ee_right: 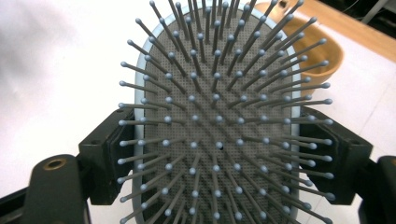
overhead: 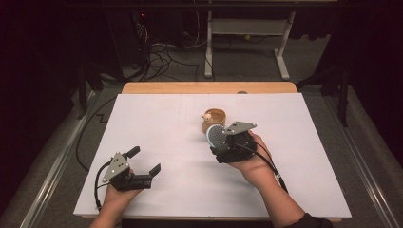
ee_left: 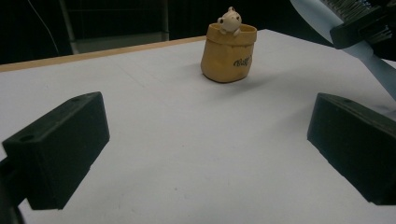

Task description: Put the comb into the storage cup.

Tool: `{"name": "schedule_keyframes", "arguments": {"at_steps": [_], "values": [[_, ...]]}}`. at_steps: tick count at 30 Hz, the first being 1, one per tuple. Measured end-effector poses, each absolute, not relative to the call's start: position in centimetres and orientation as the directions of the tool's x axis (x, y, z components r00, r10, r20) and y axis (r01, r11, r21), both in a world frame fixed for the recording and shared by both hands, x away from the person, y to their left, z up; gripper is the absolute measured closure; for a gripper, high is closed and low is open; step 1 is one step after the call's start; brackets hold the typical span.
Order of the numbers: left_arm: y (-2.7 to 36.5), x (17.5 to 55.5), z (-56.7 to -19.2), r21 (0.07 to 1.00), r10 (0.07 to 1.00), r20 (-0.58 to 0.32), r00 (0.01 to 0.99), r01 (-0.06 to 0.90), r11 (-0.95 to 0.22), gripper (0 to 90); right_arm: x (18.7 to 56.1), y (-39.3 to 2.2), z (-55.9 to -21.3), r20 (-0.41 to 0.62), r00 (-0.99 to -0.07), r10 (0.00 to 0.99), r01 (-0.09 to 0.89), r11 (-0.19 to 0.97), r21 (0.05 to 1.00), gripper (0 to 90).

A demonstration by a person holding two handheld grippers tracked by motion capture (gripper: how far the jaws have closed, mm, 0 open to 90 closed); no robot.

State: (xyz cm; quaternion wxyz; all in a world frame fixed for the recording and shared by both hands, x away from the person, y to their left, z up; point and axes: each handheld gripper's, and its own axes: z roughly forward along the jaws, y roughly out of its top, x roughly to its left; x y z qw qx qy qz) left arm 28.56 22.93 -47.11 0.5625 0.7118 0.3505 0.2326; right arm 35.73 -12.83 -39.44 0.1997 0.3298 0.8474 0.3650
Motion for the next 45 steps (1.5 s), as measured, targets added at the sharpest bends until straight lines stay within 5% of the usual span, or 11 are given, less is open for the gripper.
{"name": "schedule_keyframes", "arguments": {"at_steps": [45], "values": [[22.8, 28.4, -47.1, 0.964, 0.749, -0.057, 0.660, 0.233, -0.131, 0.0, 33.7, -18.0, -38.1, -0.001, -0.609, 0.793, 0.248, 0.192, 0.950, 20.7]]}}
